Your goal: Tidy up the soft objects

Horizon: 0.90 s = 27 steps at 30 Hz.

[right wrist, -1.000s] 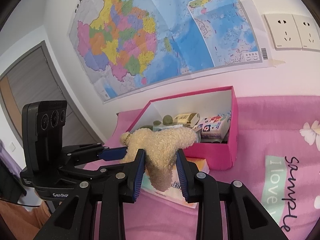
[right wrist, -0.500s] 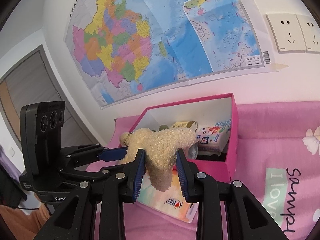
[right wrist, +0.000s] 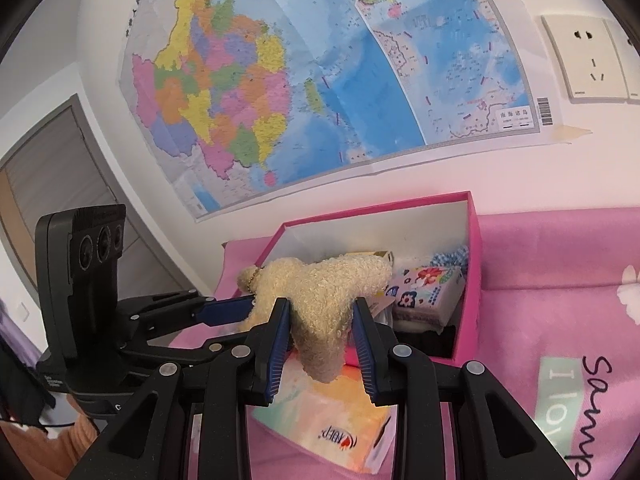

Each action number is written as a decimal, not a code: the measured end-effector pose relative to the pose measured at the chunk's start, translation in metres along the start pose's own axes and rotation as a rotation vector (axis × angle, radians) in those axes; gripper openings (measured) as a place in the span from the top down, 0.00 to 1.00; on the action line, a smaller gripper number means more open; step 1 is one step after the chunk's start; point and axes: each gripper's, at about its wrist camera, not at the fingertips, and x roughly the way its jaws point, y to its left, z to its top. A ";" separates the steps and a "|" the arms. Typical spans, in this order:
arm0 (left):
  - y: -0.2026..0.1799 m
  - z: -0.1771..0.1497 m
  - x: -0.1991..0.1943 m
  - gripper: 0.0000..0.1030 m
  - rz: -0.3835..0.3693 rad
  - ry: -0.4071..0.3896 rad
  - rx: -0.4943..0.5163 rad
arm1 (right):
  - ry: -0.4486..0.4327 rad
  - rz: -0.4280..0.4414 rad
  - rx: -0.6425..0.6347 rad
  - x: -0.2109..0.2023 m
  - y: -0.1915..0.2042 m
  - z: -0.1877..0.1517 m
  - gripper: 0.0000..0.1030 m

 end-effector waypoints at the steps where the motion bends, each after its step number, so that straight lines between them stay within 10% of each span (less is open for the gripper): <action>1: 0.002 0.002 0.002 0.55 0.006 0.004 -0.001 | 0.000 -0.002 0.001 0.002 0.000 0.001 0.70; 27: 0.036 0.017 0.054 0.43 0.123 0.113 -0.066 | 0.040 -0.149 -0.022 0.071 -0.013 0.025 0.63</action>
